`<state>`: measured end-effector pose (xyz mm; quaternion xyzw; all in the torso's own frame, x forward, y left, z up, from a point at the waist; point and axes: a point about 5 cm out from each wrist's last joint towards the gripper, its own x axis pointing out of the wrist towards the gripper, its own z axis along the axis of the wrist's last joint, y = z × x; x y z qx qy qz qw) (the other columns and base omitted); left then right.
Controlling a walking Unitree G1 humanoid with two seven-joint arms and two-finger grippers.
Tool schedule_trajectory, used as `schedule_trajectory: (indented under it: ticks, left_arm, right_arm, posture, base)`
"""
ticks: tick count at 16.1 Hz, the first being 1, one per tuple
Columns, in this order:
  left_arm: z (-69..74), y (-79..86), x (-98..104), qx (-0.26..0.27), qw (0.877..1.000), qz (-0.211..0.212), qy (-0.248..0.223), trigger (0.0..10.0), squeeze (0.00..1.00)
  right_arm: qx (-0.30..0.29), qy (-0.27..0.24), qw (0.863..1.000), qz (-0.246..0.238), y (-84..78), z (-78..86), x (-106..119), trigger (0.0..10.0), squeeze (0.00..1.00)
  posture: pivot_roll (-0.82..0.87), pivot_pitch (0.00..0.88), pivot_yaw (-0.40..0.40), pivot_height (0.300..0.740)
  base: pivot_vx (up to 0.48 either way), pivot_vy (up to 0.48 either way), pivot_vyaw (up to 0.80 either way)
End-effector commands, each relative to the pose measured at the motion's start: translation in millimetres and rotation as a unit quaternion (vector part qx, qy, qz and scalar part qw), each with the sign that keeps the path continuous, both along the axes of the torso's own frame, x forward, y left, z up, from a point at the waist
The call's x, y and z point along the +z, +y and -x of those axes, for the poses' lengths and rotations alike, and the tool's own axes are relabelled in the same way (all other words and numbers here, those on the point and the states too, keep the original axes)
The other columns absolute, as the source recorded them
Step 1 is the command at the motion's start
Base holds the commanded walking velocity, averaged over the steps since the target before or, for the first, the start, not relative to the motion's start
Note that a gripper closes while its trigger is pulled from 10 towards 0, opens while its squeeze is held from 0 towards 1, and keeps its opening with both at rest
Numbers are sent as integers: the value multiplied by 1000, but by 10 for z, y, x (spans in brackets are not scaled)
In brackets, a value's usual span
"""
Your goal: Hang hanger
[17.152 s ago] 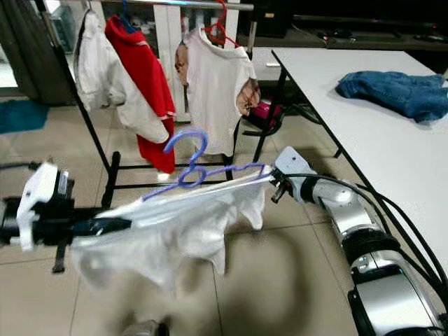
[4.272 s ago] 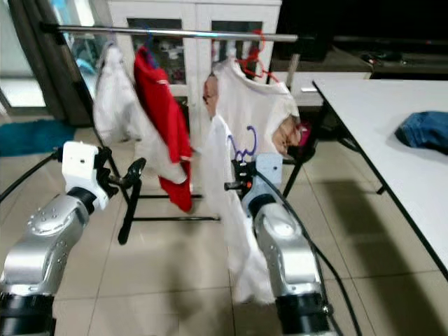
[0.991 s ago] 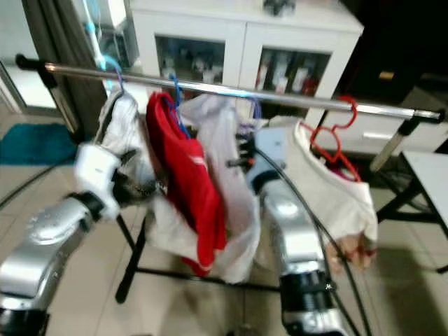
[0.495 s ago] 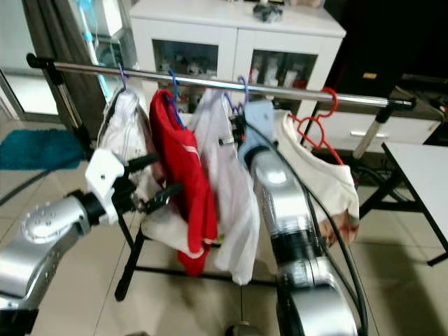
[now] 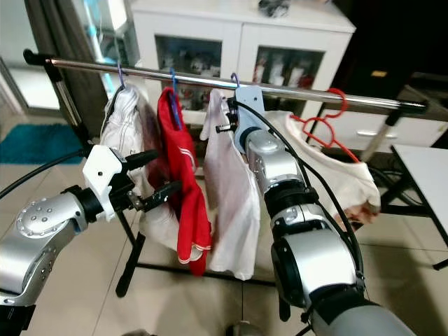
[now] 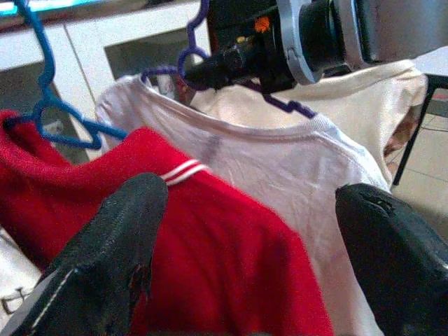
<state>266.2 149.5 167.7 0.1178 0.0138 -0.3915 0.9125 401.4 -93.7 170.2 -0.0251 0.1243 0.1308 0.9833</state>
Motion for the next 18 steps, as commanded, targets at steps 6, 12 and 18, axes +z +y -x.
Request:
schedule_trajectory:
  ticks: [6, 12, 18]
  left_arm:
    - [50, -16, 16, -1, 1000, 0, -2, 10000, 0]
    - [-7, 24, -8, 53, 998, 32, 5, 10000, 0]
    - [-33, 78, -35, 158, 983, 90, 3, 10000, 0]
  right_arm:
    - [18, 34, 999, 4, -36, 17, -110, 10000, 0]
    - [31, -51, 995, -74, -166, 45, 80, 10000, 1000]
    - [87, -157, 975, -130, -345, 619, 292, 10000, 0]
  posture:
    - [-2, 8, -71, 740]
    - [-7, 4, -55, 740]
    - [-30, 24, -27, 740]
  base:
    - [0, 0, 0]
    - [0, 0, 0]
    - [0, 0, 0]
